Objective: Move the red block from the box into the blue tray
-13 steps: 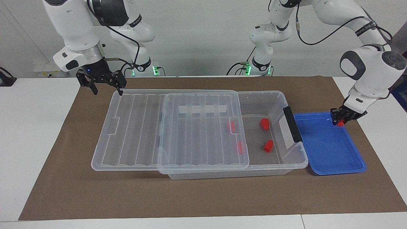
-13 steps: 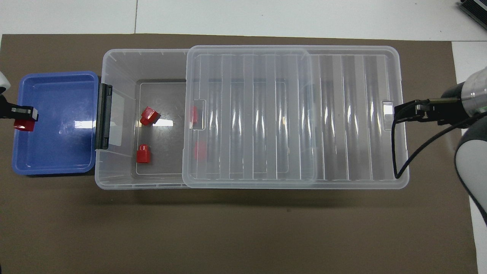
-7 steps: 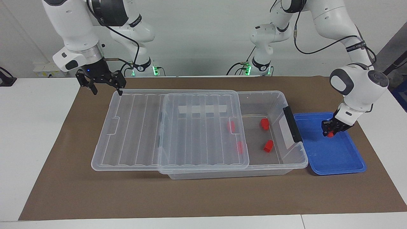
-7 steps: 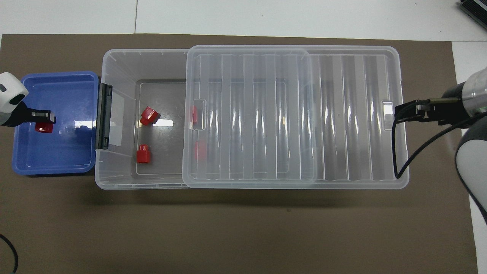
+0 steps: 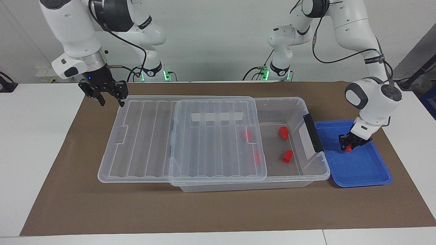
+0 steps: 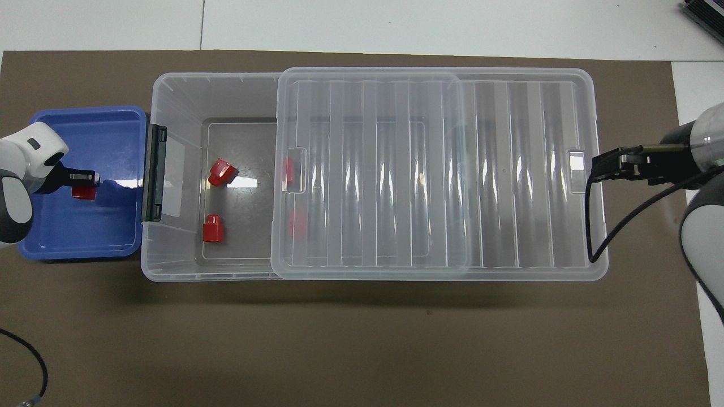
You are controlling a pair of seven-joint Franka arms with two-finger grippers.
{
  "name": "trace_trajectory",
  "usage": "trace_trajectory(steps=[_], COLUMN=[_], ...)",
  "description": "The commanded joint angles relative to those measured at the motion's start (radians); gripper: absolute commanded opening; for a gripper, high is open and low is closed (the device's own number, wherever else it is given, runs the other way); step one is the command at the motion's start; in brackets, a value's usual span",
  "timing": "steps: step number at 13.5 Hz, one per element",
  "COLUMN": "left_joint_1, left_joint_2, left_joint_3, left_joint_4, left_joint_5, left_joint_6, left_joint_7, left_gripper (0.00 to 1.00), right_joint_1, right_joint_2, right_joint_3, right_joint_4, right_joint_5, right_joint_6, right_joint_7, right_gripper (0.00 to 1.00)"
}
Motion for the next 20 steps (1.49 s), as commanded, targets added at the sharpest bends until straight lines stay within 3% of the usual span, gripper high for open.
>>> trace_trajectory(steps=[1, 5, 8, 9, 15, 20], left_joint_1=[0.011, 0.013, 0.008, 0.007, 0.007, -0.002], left_joint_2=[-0.006, 0.004, 0.006, 0.006, 0.0, -0.074], left_joint_3=[-0.005, -0.004, -0.004, -0.004, -0.004, -0.008], left_joint_4=[-0.072, -0.073, -0.072, -0.07, -0.046, 0.175], left_joint_5=[-0.02, -0.021, -0.02, -0.02, -0.02, -0.021], left_joint_6=[0.101, 0.11, 0.11, 0.109, 0.066, -0.346], left_joint_7=[0.031, 0.057, 0.062, 0.062, 0.068, 0.051], left_gripper=[0.0, 0.0, 0.55, 0.62, 0.68, 0.68], right_joint_1=[-0.059, -0.107, -0.116, -0.112, -0.06, 0.048], right_joint_2=[-0.015, 0.004, 0.033, 0.046, 0.06, 0.06], right_joint_3=[0.003, 0.001, 0.003, 0.003, 0.006, 0.008], right_joint_4=[-0.11, -0.222, -0.239, -0.239, -0.242, -0.248], right_joint_5=[0.006, 0.006, 0.006, 0.006, 0.008, 0.008], right_joint_6=[0.14, 0.343, 0.358, 0.363, 0.362, 0.36], right_joint_7=[0.004, 0.003, 0.015, 0.017, 0.011, 0.017], right_gripper=[0.0, 0.0, 0.0, 0.0, 0.0, 0.0])
